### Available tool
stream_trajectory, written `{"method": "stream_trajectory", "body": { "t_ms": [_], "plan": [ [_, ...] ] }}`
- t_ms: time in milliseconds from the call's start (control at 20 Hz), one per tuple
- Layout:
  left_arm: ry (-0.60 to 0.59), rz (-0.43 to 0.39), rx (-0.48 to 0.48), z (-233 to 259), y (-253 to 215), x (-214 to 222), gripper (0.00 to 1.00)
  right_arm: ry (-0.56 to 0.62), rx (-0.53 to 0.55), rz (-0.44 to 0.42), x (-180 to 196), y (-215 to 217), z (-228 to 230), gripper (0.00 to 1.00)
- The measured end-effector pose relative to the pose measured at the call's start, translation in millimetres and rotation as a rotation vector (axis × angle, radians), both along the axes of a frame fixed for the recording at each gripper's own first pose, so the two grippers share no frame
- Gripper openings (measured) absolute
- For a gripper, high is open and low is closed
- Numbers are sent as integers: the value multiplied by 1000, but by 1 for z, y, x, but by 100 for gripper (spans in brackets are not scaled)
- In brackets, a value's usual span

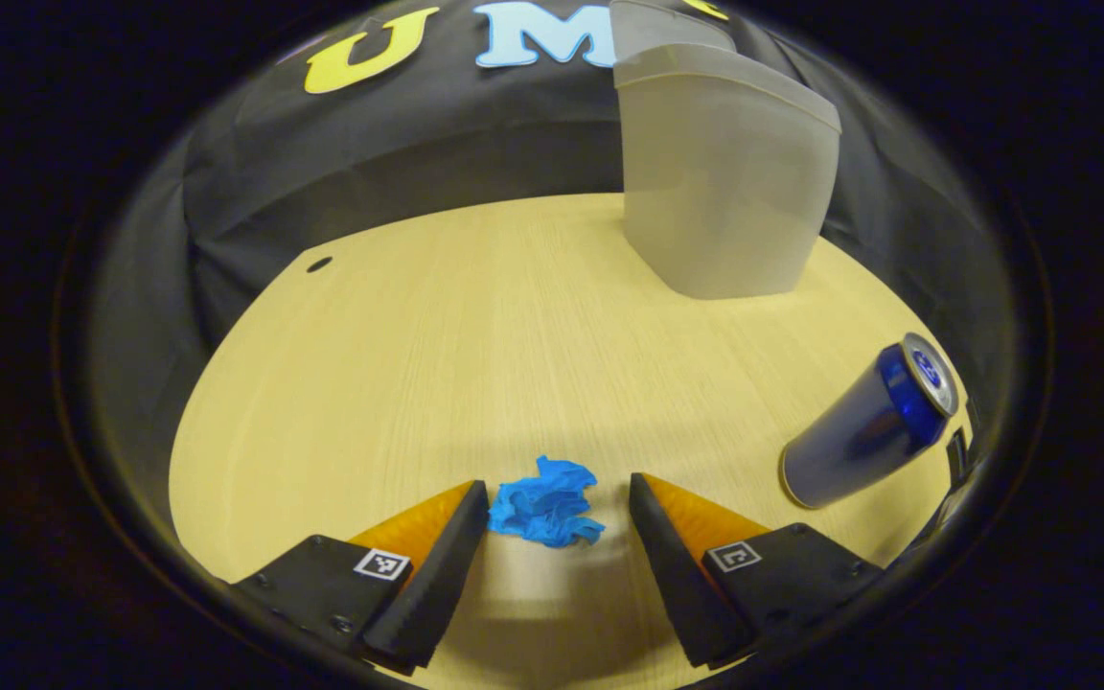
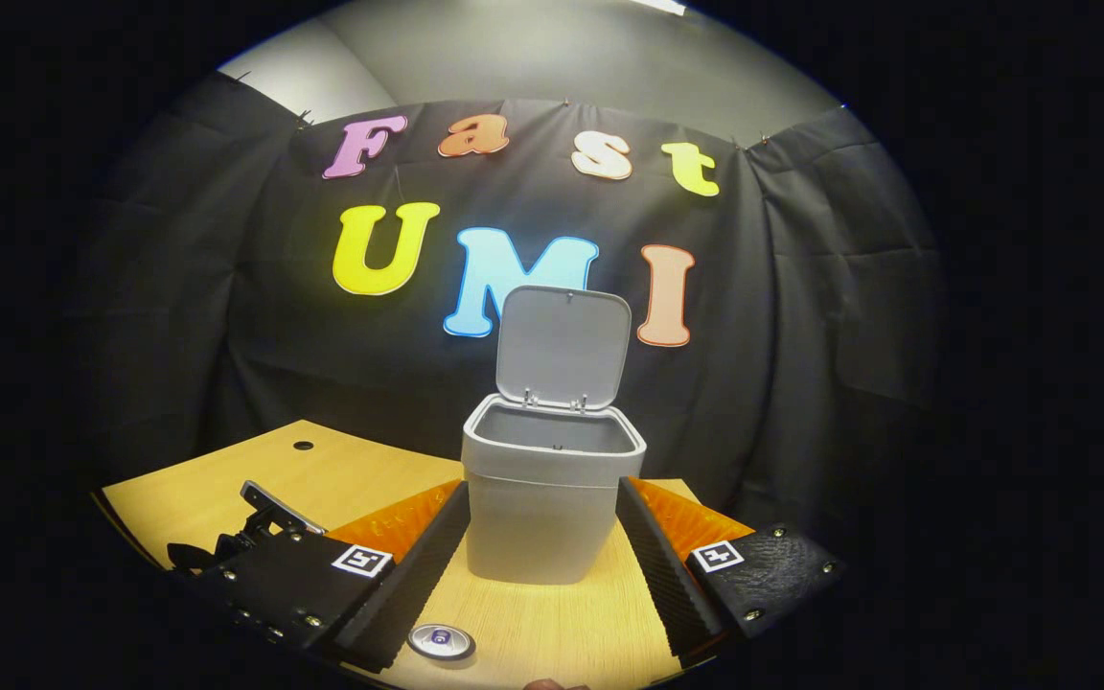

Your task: Press the lid of the desktop garbage bin to open it, pick up the crumpled paper on the desktop and throw it into the bin, then pick up the pop can on the desktop and drop it into the bin, and finally close the garbage bin lid.

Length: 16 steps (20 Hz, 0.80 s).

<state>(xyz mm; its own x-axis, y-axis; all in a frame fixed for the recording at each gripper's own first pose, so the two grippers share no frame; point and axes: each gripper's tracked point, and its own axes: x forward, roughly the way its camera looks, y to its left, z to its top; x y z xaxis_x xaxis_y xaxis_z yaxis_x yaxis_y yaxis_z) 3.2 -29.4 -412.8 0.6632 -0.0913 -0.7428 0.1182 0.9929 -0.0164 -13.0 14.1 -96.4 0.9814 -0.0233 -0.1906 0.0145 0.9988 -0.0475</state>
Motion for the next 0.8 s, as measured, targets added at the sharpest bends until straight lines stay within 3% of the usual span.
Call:
{"method": "stream_trajectory", "body": {
  "t_ms": [50,100,200,250,450,600,650,700,800],
  "plan": [
    [-6,-6,0,1,-1,1,97,-2,-2,-6,0,-3,0,98],
    [0,-12,3,1,-2,1,95,-3,0,-9,1,-5,1,98],
    [2,-17,0,1,-6,1,83,-3,1,-15,1,-8,0,98],
    [0,-19,3,-1,-9,1,72,-1,1,-19,0,-10,-3,98],
    [0,-65,63,0,-10,0,58,15,12,-34,-1,-16,-11,98],
    [-14,-114,144,0,-10,1,41,12,32,-41,-2,-17,-12,98],
    [-20,-132,159,0,-13,1,30,11,36,-42,-2,-17,-14,98],
    [-25,-133,167,0,-13,2,37,9,36,-44,-3,-18,-14,98],
    [-36,-137,169,3,-13,3,27,11,35,-48,-5,-20,-17,98]
  ]
}}
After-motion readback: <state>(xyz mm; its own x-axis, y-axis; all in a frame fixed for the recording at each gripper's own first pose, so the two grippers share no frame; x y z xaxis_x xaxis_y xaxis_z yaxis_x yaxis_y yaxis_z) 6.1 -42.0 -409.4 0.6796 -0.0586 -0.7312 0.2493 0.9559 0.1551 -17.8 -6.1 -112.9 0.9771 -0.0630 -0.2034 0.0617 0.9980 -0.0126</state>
